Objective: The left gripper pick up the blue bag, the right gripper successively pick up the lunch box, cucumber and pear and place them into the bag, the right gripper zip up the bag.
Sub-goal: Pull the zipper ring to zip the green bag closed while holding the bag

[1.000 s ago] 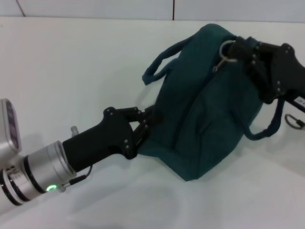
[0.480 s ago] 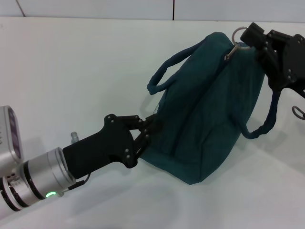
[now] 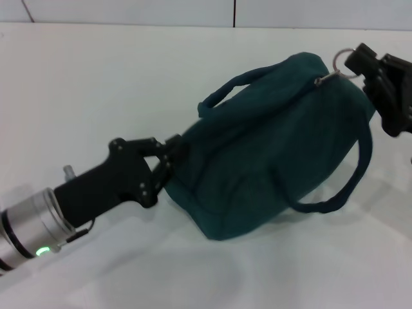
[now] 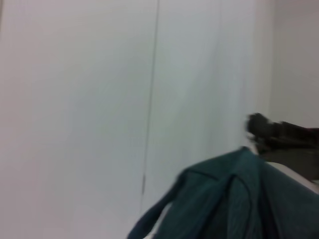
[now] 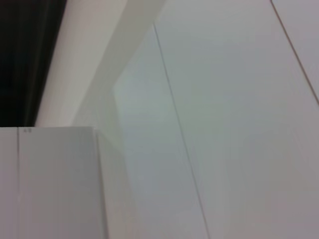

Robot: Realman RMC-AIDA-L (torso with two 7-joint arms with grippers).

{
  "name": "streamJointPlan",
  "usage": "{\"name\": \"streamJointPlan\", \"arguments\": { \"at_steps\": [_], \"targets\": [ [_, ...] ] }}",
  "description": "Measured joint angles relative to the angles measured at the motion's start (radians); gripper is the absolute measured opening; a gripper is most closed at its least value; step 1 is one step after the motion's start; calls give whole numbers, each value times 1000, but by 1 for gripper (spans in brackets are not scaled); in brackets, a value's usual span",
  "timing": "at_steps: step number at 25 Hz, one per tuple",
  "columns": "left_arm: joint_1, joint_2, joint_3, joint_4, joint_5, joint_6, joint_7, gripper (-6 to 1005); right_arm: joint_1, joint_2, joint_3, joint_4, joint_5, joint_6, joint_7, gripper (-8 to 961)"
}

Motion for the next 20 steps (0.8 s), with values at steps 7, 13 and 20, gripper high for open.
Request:
{"name": "streamJointPlan", "arguments": {
  "at_steps": [7,13,20],
  "targets": [
    [-23,28,-20,4,-1,-12,-8,64,-45,-1,16,6,1,-65,0,3],
    [-31,32,-21,5,-2,-39,-7,67,-59,-2,71,74,3,-48,0,3],
    [-38,30,-22,5,-4,-55,-10,71,-63,-2,73,103,5,-18,-1,3]
  ]
}}
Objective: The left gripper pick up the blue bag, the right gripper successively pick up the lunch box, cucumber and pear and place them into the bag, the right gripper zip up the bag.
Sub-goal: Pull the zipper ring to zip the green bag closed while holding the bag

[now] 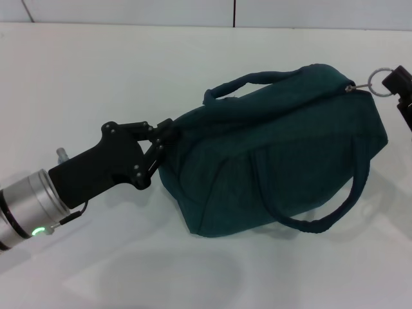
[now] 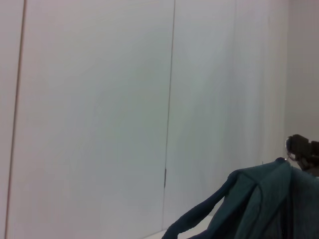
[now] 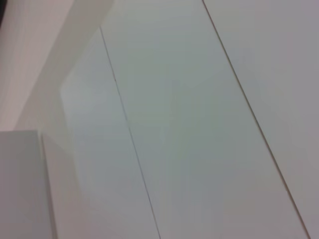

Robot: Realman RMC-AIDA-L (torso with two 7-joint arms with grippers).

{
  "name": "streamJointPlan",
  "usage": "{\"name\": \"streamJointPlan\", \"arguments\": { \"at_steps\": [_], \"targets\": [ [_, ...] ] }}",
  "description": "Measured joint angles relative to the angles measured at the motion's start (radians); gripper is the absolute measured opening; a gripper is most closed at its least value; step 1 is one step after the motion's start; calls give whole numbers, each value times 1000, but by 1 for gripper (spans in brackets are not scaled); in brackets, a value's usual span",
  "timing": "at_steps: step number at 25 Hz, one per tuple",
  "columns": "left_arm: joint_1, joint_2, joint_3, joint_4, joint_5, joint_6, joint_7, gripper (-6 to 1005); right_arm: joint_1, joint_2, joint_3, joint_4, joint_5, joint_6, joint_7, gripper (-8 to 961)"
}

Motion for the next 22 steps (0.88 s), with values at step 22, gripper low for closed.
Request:
{"name": "streamJointPlan", "arguments": {
  "at_steps": [22],
  "targets": [
    [-91,-17,24,131,63,26,-262,351,23,14,-101,-11,-2,-11,0,3]
  ]
}}
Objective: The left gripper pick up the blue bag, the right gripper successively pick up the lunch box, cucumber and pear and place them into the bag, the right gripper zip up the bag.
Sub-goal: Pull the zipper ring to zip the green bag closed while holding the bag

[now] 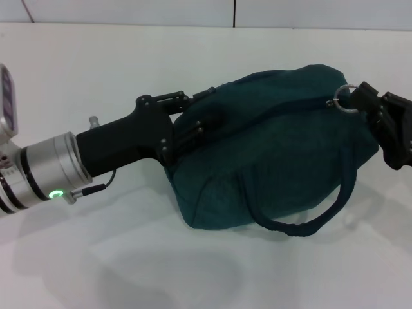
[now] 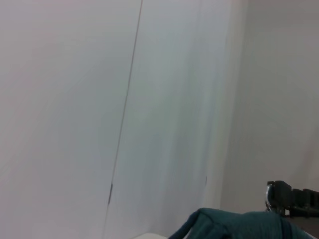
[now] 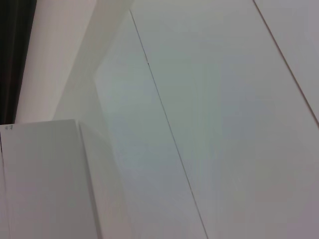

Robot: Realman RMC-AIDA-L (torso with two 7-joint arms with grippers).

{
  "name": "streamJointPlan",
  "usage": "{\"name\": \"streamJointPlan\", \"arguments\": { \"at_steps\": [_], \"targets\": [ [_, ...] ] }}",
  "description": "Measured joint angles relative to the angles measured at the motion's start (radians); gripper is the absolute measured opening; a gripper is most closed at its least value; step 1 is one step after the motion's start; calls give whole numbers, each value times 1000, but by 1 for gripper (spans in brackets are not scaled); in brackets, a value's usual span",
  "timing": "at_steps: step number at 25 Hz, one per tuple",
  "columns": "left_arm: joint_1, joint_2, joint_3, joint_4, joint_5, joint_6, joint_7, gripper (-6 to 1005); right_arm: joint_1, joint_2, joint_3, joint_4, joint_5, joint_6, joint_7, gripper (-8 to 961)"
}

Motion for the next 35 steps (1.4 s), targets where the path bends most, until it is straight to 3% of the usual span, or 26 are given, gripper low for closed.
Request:
{"name": "streamJointPlan", "arguments": {
  "at_steps": [5,15,20,35],
  "targets": [
    [3,-6,-4,1,0,2,15,332,0,0,0,0,1,0,0,3],
    [11,-9,-9,1,-5,14,51,148,-9,0,6,1,16,0,1,3],
    [15,0,-9,1,-1,39,69,64,-23,0,7,7,70,-15,4,3],
    [46,28,-13,1,-5,63,72,64,-56,-8,19,25,109,78,2,3]
  ]
}}
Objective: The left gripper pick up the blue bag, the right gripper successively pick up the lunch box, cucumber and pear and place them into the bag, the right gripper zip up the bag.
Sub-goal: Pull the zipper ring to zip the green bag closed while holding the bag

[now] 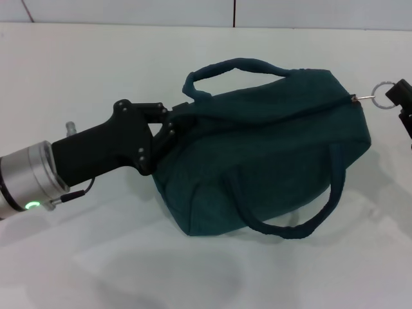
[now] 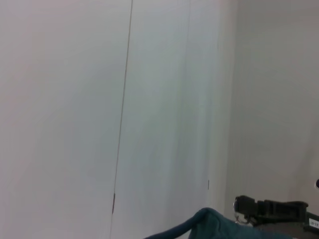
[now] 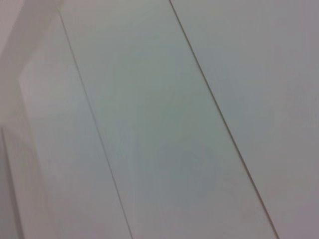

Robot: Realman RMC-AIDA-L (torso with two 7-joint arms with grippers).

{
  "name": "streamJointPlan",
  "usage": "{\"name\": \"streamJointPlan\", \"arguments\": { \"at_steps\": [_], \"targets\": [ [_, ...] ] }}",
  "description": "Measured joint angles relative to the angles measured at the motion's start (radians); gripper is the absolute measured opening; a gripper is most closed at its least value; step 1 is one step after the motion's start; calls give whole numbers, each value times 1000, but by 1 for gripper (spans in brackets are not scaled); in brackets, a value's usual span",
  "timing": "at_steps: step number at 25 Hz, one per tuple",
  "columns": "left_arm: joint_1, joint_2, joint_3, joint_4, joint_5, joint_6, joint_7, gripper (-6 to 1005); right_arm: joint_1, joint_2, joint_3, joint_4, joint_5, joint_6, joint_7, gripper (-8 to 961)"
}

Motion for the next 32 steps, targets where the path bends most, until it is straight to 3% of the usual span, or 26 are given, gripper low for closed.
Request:
{"name": "streamJointPlan", "arguments": {
  "at_steps": [10,25,32],
  "targets": [
    [29,21,-74,0,-2,46,-7,63,1,2,-6,7,-10,63,0,3],
    [37,35,-77,0,-4,49,-40,62,36,3,-90,9,-32,162,6,3],
    [54,43,-99,0,-12,49,-59,59,25,-2,-96,6,-39,111,3,3]
  ]
}}
